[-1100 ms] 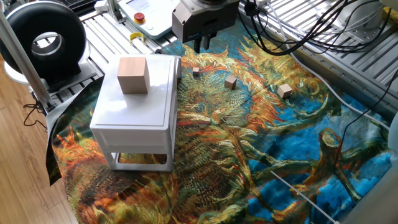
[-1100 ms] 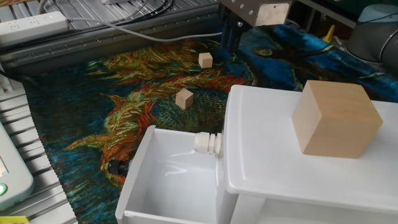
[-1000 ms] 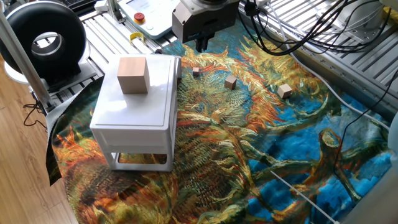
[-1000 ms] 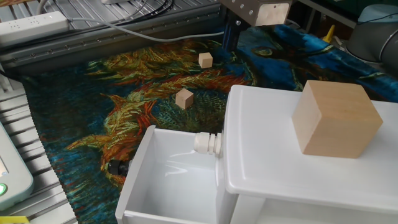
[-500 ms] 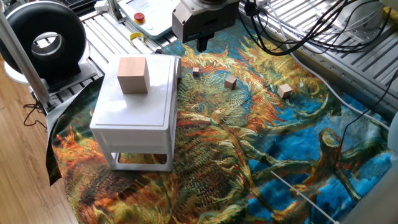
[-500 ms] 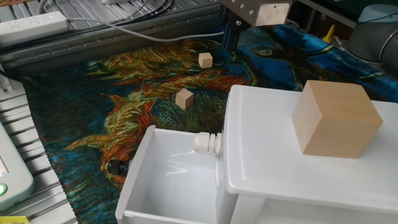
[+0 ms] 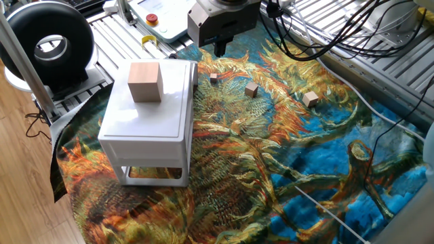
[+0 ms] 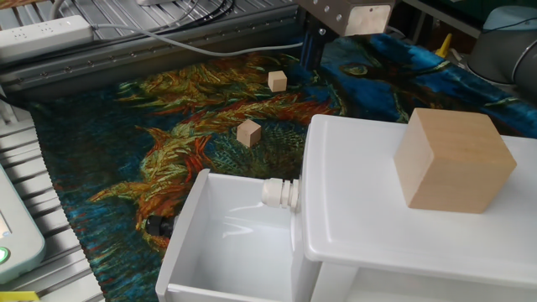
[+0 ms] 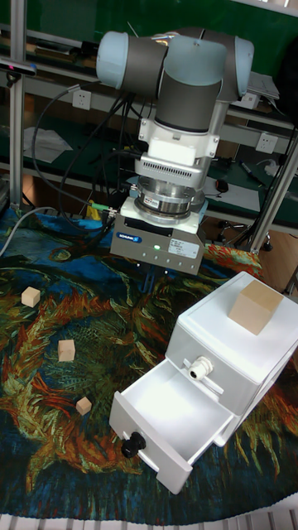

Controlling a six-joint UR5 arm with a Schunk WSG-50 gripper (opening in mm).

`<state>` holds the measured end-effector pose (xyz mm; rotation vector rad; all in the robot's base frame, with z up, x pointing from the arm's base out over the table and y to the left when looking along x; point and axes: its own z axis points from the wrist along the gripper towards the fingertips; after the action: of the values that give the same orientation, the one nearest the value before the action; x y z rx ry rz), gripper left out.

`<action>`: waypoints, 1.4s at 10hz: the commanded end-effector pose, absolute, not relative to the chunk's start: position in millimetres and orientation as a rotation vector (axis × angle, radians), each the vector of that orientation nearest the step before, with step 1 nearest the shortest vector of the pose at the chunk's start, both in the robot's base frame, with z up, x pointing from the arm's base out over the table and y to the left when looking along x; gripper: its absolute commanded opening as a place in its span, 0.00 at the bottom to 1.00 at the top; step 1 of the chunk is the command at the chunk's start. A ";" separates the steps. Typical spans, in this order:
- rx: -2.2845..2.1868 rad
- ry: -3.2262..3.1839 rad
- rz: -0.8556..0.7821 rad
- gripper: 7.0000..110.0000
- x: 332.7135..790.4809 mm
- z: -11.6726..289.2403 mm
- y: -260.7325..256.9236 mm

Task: Grasp the handle and close the drawer

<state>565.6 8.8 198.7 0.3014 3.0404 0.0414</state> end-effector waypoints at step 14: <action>0.478 2.988 0.066 0.00 572.9 202.6 9.4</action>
<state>570.6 11.0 201.3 0.4832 2.9966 0.0646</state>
